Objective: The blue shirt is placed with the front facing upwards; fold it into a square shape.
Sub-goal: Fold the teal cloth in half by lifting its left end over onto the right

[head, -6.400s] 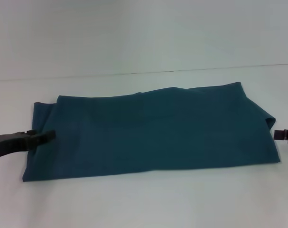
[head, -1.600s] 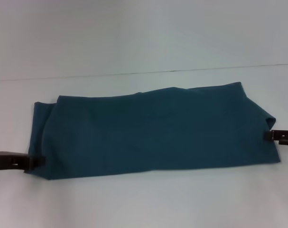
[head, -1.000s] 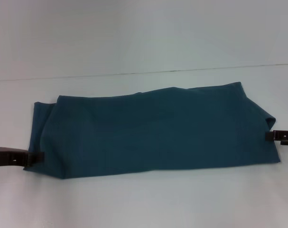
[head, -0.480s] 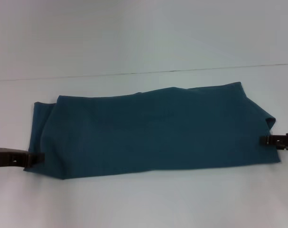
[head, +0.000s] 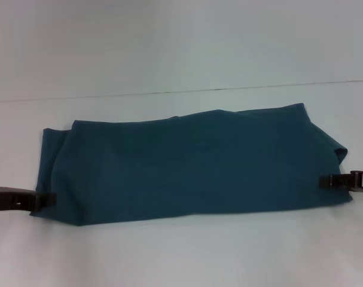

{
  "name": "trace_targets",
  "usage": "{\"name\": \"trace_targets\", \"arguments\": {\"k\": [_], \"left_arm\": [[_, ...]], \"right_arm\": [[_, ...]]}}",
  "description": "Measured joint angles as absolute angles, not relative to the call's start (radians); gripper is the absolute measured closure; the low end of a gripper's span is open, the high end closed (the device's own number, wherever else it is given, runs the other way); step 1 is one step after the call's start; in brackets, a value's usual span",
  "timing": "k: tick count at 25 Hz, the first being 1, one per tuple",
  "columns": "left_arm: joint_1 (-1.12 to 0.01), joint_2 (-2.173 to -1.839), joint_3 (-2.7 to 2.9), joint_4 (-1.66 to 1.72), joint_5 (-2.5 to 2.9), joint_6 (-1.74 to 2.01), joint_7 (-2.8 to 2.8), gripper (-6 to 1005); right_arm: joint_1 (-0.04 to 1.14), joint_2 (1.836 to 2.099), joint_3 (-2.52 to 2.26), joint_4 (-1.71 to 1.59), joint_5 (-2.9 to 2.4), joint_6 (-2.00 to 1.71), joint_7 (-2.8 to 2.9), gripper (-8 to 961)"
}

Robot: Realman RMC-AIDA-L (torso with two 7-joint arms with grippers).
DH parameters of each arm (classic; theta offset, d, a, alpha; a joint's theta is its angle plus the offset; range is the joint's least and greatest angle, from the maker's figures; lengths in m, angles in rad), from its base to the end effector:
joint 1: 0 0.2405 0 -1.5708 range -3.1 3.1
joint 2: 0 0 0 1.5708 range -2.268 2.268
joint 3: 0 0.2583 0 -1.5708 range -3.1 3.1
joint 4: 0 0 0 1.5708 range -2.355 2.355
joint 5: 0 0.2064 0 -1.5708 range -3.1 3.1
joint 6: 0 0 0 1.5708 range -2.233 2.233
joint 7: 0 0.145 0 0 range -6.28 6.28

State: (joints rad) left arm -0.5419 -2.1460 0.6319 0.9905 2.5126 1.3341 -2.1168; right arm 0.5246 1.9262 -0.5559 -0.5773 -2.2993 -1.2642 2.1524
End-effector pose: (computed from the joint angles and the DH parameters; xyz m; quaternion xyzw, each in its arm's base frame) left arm -0.3015 0.3551 0.0291 -0.8404 -0.4783 -0.0512 0.2497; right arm 0.3597 0.3456 0.0565 -0.7486 0.6050 0.1390 0.2329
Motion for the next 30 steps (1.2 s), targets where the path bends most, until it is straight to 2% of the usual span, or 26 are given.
{"name": "trace_targets", "arguments": {"k": [1,12,20,30], "left_arm": [[-0.542,-2.146,0.632,0.990,2.513,1.334,-2.117,1000],[-0.542,-2.148,0.632,0.988,2.510,1.327,-2.116,999],[-0.536,-2.147,0.625,0.993,2.508,1.326,-2.117,1000],[-0.521,-2.139,0.620,0.995,2.512,1.313,-2.130,999]], "right_arm": [[0.524,1.926,-0.558,-0.577,-2.299,-1.266,2.152,285],[0.502,1.918,-0.552,-0.580,-2.292,-1.259,2.152,766],[0.500,1.916,-0.538,-0.583,-2.290,-1.259,2.152,941],[0.483,1.911,-0.496,-0.583,-2.290,-1.253,2.153,941]]}}
